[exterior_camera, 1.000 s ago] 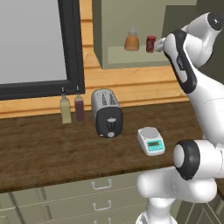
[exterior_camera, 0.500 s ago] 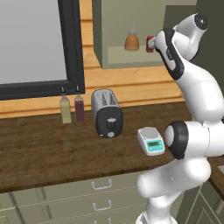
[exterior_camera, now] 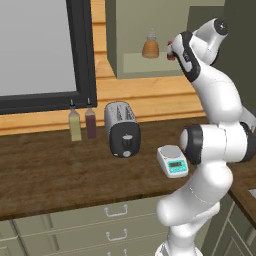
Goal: Pick the yogurt and place it on the digital scale for weighing, and close the cabinet.
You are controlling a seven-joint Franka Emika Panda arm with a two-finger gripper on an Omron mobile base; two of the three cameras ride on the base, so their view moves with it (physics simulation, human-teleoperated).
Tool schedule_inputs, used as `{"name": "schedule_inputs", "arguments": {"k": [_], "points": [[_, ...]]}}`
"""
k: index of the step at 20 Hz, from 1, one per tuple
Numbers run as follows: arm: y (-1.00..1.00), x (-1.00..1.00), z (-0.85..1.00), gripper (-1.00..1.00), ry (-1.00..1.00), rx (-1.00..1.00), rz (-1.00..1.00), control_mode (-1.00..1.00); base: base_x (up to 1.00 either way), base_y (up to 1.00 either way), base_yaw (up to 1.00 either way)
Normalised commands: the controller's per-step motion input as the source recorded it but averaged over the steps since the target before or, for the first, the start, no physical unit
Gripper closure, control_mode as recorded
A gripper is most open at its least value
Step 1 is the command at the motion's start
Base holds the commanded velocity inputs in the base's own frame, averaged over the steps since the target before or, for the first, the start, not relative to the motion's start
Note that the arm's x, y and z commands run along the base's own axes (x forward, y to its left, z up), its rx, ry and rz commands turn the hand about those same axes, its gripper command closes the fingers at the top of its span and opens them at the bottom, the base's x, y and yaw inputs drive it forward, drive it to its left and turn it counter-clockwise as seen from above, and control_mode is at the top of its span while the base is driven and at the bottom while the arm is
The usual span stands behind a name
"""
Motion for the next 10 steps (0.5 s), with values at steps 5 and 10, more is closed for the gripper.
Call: {"name": "schedule_inputs", "arguments": {"k": [5,10], "points": [[-0.04,0.59,-0.03,-1.0,0.0,0.0,0.0,-1.0,0.0,0.0,0.0],[-0.12,0.42,0.0,-1.0,0.0,0.0,0.0,-1.0,0.0,0.0,0.0]]}}
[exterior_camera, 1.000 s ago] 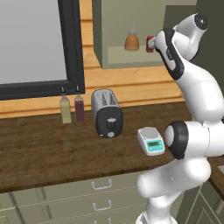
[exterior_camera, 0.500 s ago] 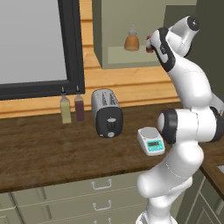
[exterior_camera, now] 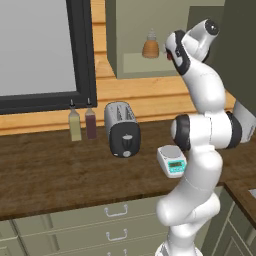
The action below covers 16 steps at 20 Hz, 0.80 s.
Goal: Pick the yogurt and place it on the digital scale for weighing, and close the cabinet.
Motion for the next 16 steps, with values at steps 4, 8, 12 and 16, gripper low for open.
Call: {"name": "schedule_inputs", "arguments": {"k": [4,8,12,16], "points": [[-0.13,0.35,0.0,-1.0,0.0,0.0,0.0,-1.0,0.0,0.0,0.0],[-0.01,0.39,0.0,-1.0,0.0,0.0,0.0,-1.0,0.0,0.0,0.0],[0.0,0.32,-0.06,1.0,0.0,0.0,0.0,-1.0,0.0,0.0,0.0],[0.0,0.01,0.0,1.0,0.0,0.0,0.0,-1.0,0.0,0.0,0.0]]}}
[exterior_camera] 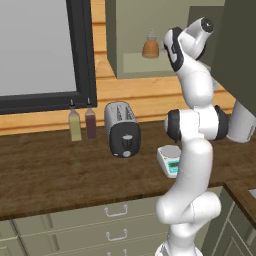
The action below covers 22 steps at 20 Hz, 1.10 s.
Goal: Pick the yogurt and place it on the digital scale for weighing, and close the cabinet.
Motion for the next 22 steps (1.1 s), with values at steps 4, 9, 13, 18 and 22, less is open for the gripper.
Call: {"name": "schedule_inputs", "arguments": {"k": [4,9,13,18,22], "points": [[0.0,0.0,0.0,1.0,0.0,0.0,0.0,-1.0,0.0,0.0,0.0],[0.0,0.0,0.0,1.0,0.0,0.0,0.0,-1.0,0.0,0.0,0.0],[0.0,-0.03,0.0,1.0,-0.01,0.0,0.0,-1.0,0.0,0.0,0.0],[0.0,-0.38,0.0,1.0,-0.31,0.0,0.0,-1.0,0.0,0.0,0.0],[0.06,-0.68,0.0,1.0,-0.31,0.0,0.04,-1.0,0.0,0.0,0.0]]}}
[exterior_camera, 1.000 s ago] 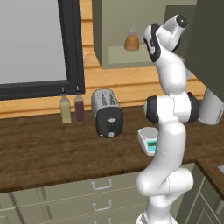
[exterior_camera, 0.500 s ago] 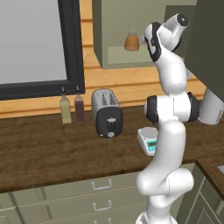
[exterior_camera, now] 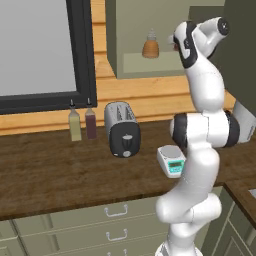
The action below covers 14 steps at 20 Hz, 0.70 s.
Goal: Pick the yogurt and place it on the digital scale for weighing, and close the cabinet.
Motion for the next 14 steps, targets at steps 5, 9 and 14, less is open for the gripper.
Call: {"name": "schedule_inputs", "arguments": {"k": [5,9,14], "points": [[0.39,-1.0,0.0,1.0,-0.27,-0.03,0.17,-1.0,0.0,0.0,0.0],[0.64,-1.0,0.0,1.0,-0.12,-0.08,0.18,-1.0,0.0,0.0,0.0],[0.73,-1.0,0.0,1.0,0.02,-0.18,0.12,-1.0,0.0,0.0,0.0]]}}
